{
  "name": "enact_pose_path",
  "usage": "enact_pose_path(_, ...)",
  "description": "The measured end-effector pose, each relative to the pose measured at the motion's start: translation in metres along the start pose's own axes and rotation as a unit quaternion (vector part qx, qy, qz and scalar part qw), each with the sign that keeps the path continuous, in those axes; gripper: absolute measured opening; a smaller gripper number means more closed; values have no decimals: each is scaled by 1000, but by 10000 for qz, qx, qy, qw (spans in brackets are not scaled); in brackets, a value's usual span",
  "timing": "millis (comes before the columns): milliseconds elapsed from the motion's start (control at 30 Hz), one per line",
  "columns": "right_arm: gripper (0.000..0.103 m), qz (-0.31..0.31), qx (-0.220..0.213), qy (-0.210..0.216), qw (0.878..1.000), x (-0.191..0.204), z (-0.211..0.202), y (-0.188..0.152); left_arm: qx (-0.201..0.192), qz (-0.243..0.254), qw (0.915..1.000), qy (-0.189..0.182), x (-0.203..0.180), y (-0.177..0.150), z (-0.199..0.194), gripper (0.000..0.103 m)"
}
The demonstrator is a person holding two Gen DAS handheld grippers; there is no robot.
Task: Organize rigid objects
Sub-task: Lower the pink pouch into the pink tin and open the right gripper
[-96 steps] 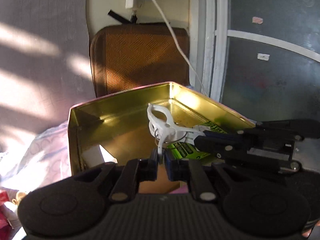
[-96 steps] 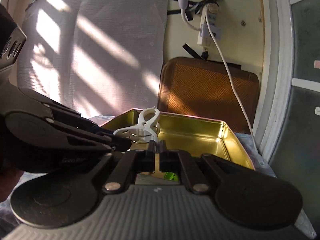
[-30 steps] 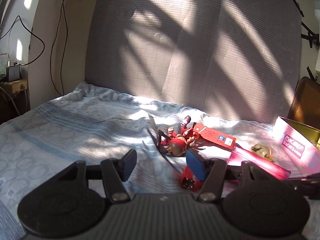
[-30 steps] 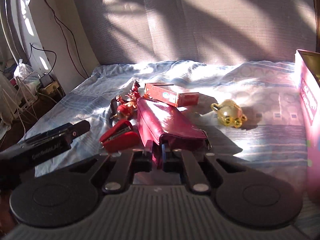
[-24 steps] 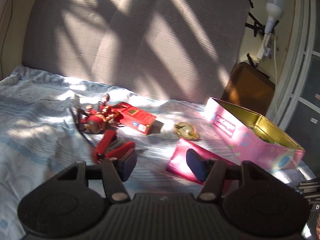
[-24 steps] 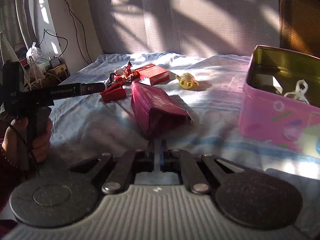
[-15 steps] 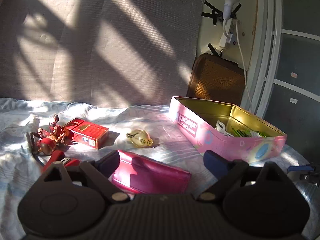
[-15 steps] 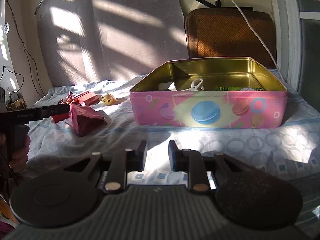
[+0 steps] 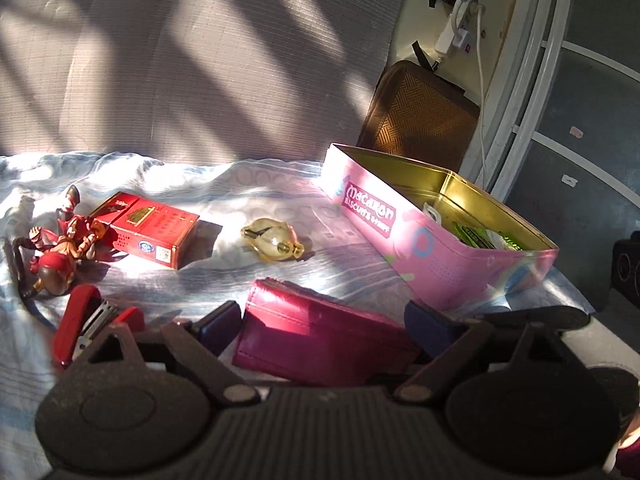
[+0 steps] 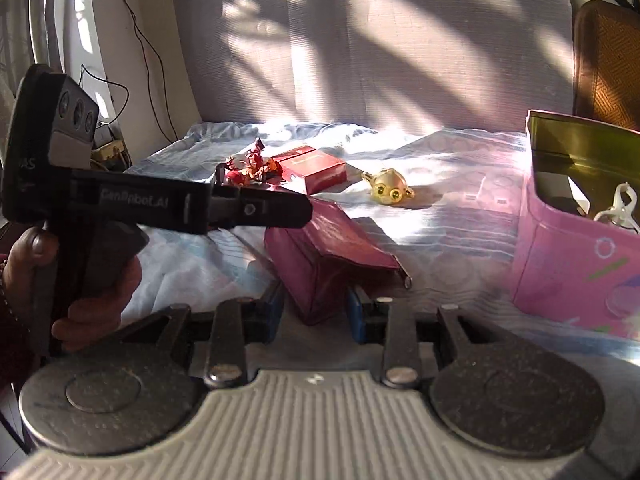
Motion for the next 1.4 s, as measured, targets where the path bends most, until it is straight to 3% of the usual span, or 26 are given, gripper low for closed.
enact_pose_path(100, 27, 155, -16, -24, 9999, -8, -4, -3, -54, 445, 9988, 196, -20, -9, -3, 80)
enact_pose_path(233, 25, -40, -184, -157, 9997, -13, -39, -18, -234, 494, 9984, -108, -45, -13, -21, 68)
enact_pose_path(300, 25, -221, -374, -259, 9987, -14, -60, -16, -473, 546, 9971, -250, -62, 4, -31, 68)
enact_pose_path(433, 24, -651, -1118, -879, 9877, -27, -104, 17, -1100, 952, 9882, -487, -107, 62, -42, 72)
enact_pose_path(567, 24, -687, -1480, -1457, 9758, -68, -133, 39, -1148, 1362, 9820, -634, -148, 101, -3, 74)
enact_pose_path(800, 24, -429, -737, -2184, 9721, -164, -118, 30, -381, 1433, 9874, -546, -188, 119, 115, 74)
enact_pose_path(867, 24, -330, -509, -2275, 9719, -186, -110, 30, -129, 1447, 9867, -726, -199, 123, 139, 69)
enact_pose_path(967, 12, -222, -165, -2415, 9700, -219, -99, 36, -12, 1401, 9873, -752, -216, 133, 166, 66)
enact_pose_path(1033, 14, -191, 55, -2429, 9698, -238, -90, 41, 7, 1321, 9897, -548, -218, 141, 179, 72)
enact_pose_path(1100, 15, -335, 312, -3058, 9510, -264, -80, 44, 26, 1111, 9935, -235, -212, 145, 189, 74)
enact_pose_path(1167, 15, -328, 489, -3346, 9405, -286, -74, 44, 134, 878, 9959, -156, -205, 140, 193, 74)
enact_pose_path(1233, 15, -45, 506, -3338, 9413, -300, -79, 40, 216, 780, 9967, 16, -195, 134, 193, 74)
enact_pose_path(1333, 15, 249, 225, -3192, 9471, -305, -98, 36, 276, 886, 9948, 428, -185, 124, 186, 74)
enact_pose_path(1400, 15, 411, 62, -3074, 9507, -301, -111, 31, 280, 907, 9941, 516, -182, 119, 177, 74)
Point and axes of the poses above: each gripper's, at about its wrist camera, not at the fingertips, and z roughly the way its jaws point, x to its left, y to its top, the point moved 7 cm from there along z, roughly the way its jaws point, and after that the axes turned 5 degrees about x, right-handed, at the moved point
